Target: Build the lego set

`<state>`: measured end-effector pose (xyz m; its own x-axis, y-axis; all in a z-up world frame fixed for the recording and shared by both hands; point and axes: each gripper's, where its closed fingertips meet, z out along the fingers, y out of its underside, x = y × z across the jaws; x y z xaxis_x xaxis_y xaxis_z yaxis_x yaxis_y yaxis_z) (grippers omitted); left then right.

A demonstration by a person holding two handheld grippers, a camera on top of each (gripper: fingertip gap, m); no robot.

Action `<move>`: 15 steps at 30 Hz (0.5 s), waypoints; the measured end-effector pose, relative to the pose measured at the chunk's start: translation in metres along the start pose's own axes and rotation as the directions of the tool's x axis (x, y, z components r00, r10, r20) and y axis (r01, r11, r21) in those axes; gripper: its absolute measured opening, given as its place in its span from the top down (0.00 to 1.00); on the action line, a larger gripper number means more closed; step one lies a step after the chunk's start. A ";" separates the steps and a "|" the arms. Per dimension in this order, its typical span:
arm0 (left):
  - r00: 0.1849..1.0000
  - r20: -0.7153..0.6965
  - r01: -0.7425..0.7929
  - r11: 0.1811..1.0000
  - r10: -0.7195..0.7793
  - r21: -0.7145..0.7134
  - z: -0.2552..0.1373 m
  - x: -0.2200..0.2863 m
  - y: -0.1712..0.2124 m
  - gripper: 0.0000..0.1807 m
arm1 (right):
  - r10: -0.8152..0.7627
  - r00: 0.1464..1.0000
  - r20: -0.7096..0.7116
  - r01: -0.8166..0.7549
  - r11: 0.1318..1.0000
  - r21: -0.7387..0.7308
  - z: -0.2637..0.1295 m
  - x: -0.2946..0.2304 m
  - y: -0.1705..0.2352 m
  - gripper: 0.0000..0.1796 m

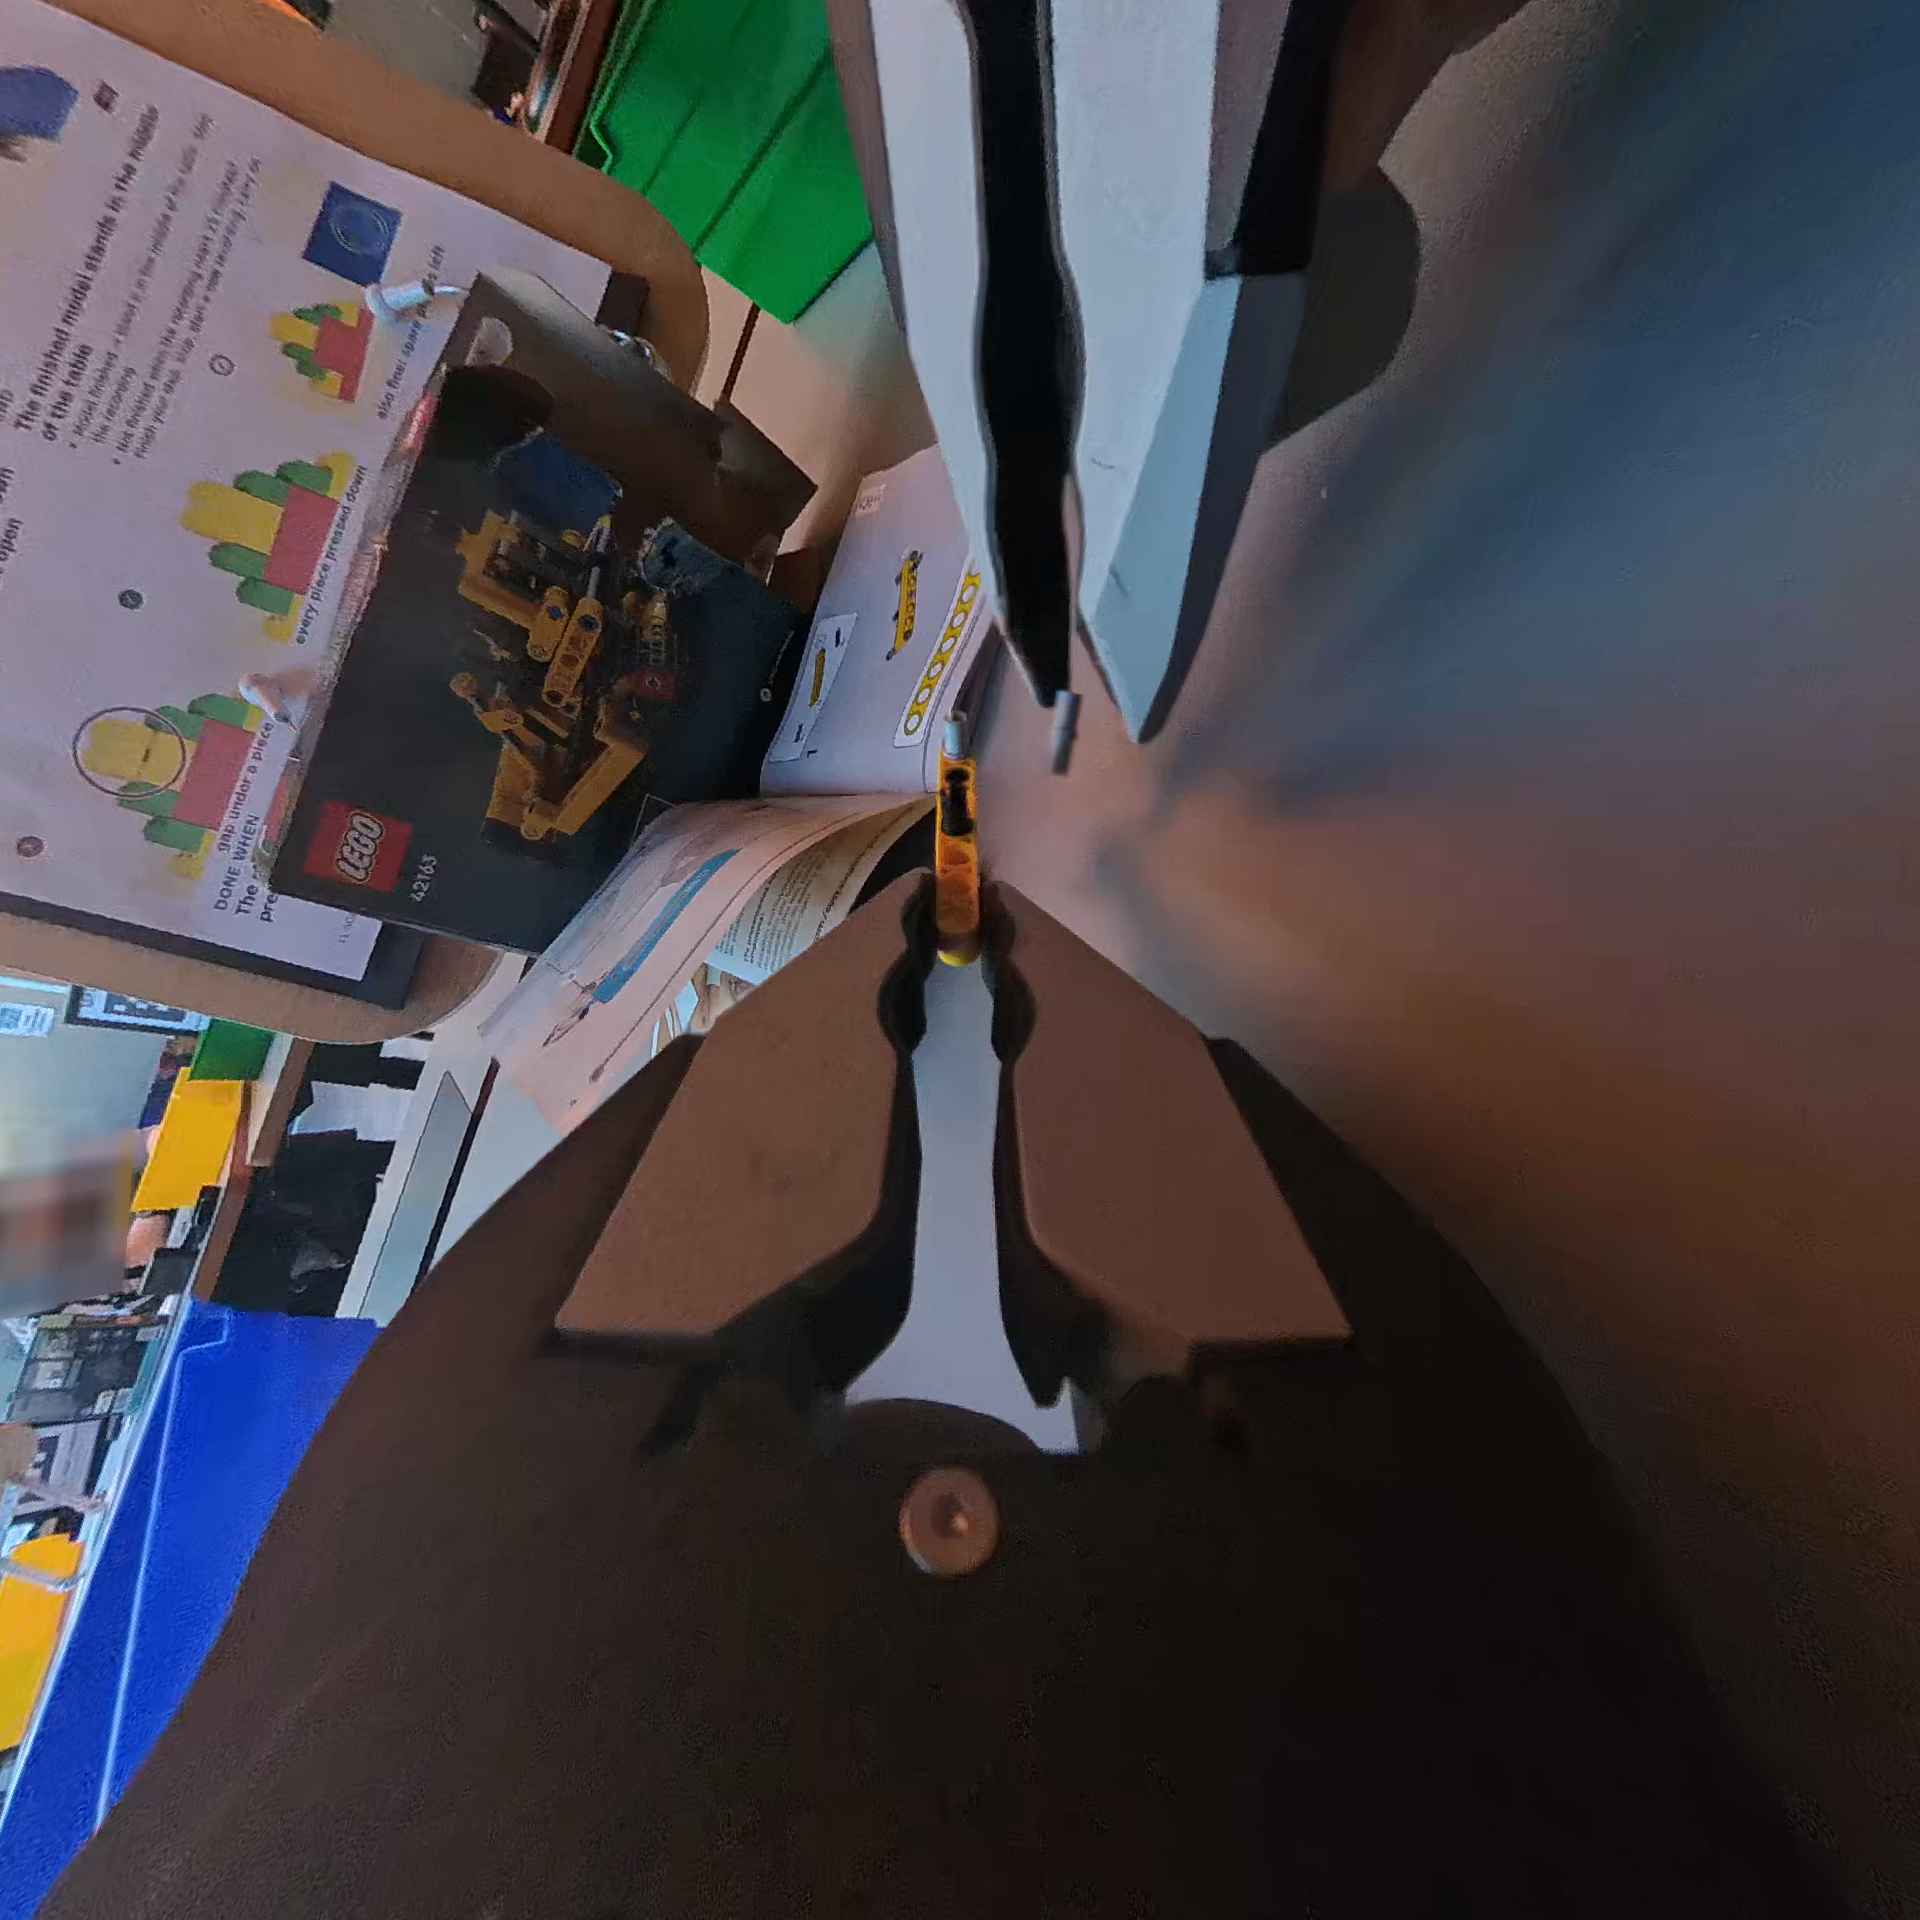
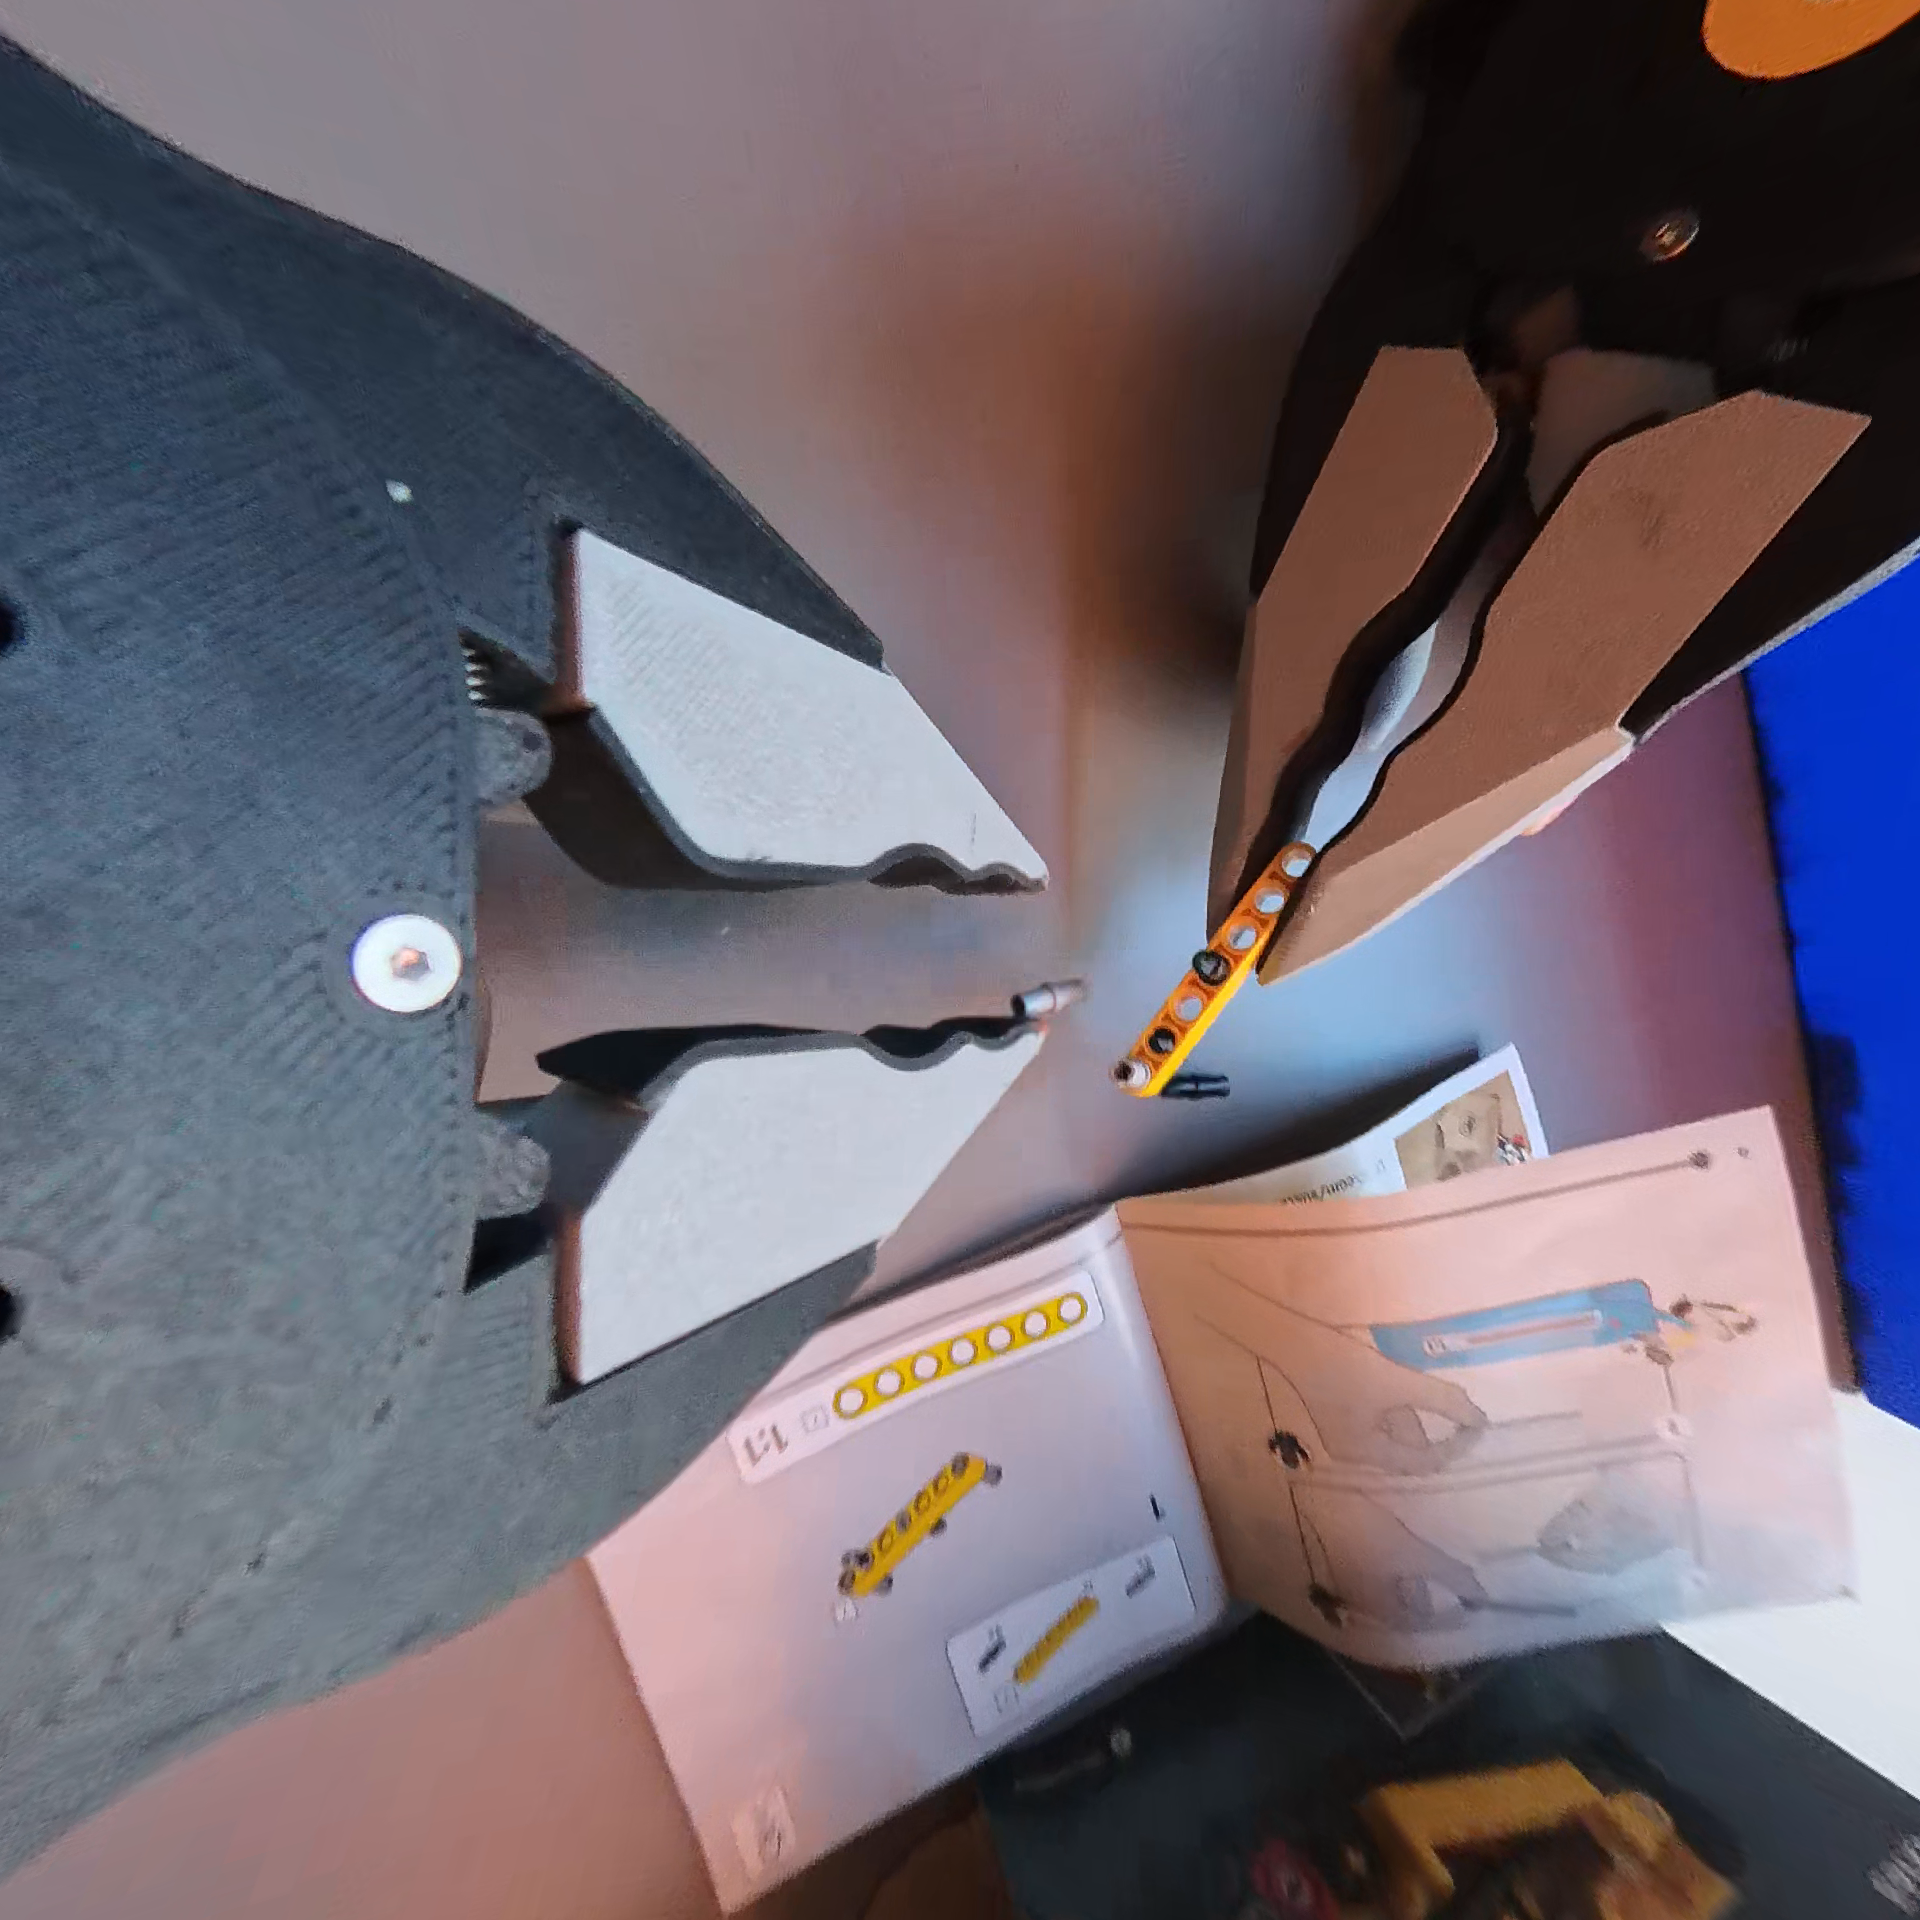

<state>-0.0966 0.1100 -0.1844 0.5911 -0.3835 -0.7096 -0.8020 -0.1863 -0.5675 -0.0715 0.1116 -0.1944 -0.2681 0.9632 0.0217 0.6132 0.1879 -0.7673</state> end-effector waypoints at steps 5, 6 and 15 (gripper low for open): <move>1.000 -0.025 0.003 0.997 -0.002 0.073 -0.006 0.004 -0.013 0.97 | -0.159 0.985 -0.070 0.166 0.981 0.101 -0.013 -0.002 -0.022 0.86; 0.999 -0.041 0.015 0.995 -0.011 0.097 -0.007 0.005 -0.017 0.97 | -0.197 0.977 -0.078 0.205 0.972 0.116 -0.012 -0.006 -0.026 0.86; 0.996 -0.079 0.038 0.993 -0.029 0.115 -0.008 0.010 -0.020 0.97 | -0.374 0.895 -0.241 0.394 0.918 0.038 -0.013 0.000 -0.029 0.85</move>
<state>-0.0758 0.1030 -0.1768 0.6054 -0.4486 -0.6575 -0.7639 -0.0953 -0.6383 -0.0790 0.1086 -0.1638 -0.2905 0.8385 0.4610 0.4289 0.5448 -0.7206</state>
